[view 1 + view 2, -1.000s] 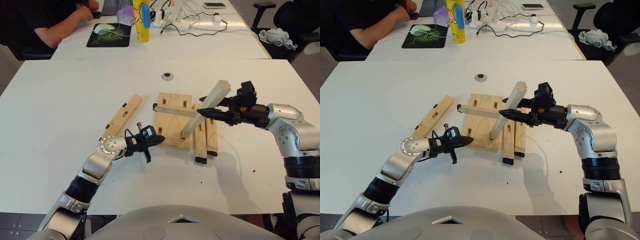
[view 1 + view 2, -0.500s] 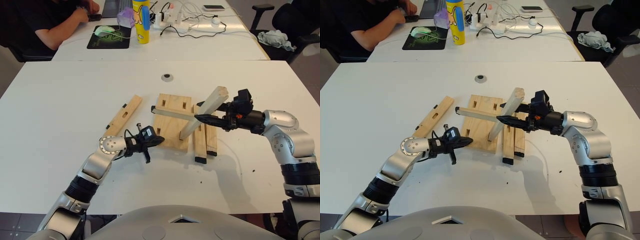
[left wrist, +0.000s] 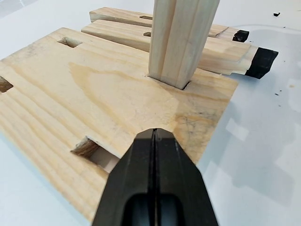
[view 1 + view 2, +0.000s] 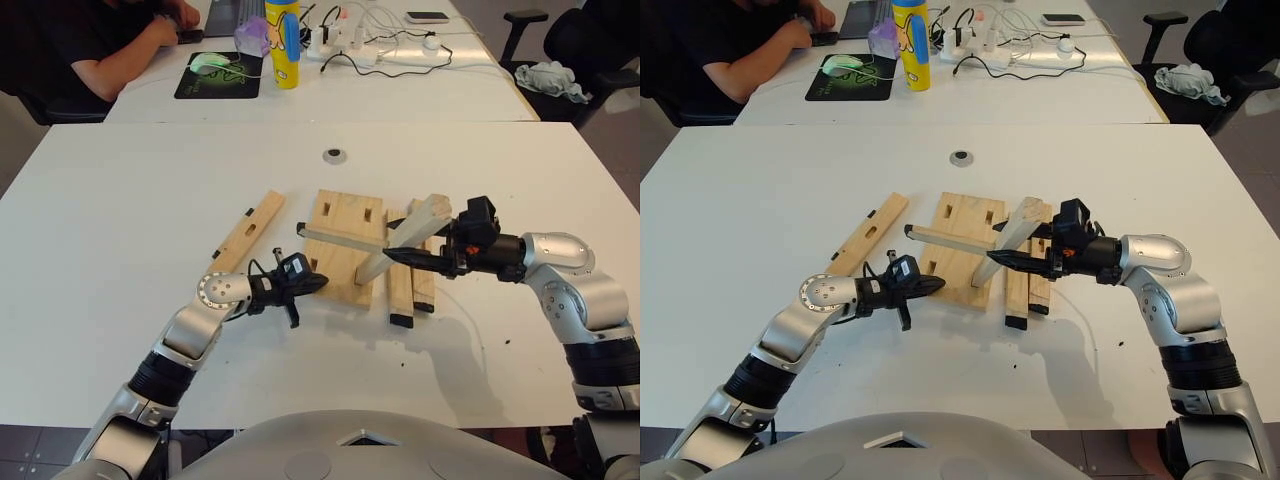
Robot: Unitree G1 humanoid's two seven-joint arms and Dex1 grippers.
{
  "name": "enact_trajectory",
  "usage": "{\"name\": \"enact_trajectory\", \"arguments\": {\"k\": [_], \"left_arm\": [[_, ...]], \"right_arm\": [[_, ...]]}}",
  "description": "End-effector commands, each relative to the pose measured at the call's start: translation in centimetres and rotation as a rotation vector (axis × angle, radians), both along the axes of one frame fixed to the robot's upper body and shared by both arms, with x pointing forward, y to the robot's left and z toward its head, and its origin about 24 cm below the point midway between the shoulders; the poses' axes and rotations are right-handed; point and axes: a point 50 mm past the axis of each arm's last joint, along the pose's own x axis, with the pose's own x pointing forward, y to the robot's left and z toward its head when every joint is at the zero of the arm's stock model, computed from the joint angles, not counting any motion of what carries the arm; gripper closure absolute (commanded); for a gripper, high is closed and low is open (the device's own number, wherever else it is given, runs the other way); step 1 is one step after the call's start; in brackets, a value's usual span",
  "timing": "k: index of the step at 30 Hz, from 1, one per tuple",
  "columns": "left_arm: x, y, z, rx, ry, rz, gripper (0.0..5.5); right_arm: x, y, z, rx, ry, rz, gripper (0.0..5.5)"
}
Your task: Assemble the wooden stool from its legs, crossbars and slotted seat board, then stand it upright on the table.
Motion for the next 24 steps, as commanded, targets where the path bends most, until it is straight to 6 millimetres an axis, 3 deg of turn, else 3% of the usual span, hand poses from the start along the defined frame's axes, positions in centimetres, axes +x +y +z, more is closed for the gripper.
{"name": "enact_trajectory", "arguments": {"k": [1, 6, 14, 19, 24], "left_arm": [[-0.4, 0.5, -0.7, 0.036, 0.038, 0.012, 5.5], [-0.2, 0.6, -0.7, 0.039, 0.035, 0.01, 5.5], [-0.2, 0.6, -0.7, 0.04, 0.034, 0.014, 5.5], [-0.1, 0.7, -0.7, 0.047, 0.029, 0.012, 5.5], [0.1, 0.7, -0.7, 0.051, 0.026, 0.006, 5.5]], "right_arm": [[-1.2, -0.1, -5.8, -0.134, 0.275, -0.059, 3.41], [-0.2, 0.2, -6.1, -0.138, 0.265, -0.11, 3.42], [-3.6, 0.7, -8.1, -0.258, 0.282, 0.076, 3.43], [-1.3, 0.1, -8.3, -0.268, 0.294, -0.08, 3.43], [-0.6, 0.4, -8.0, -0.22, 0.35, -0.118, 3.44]]}}
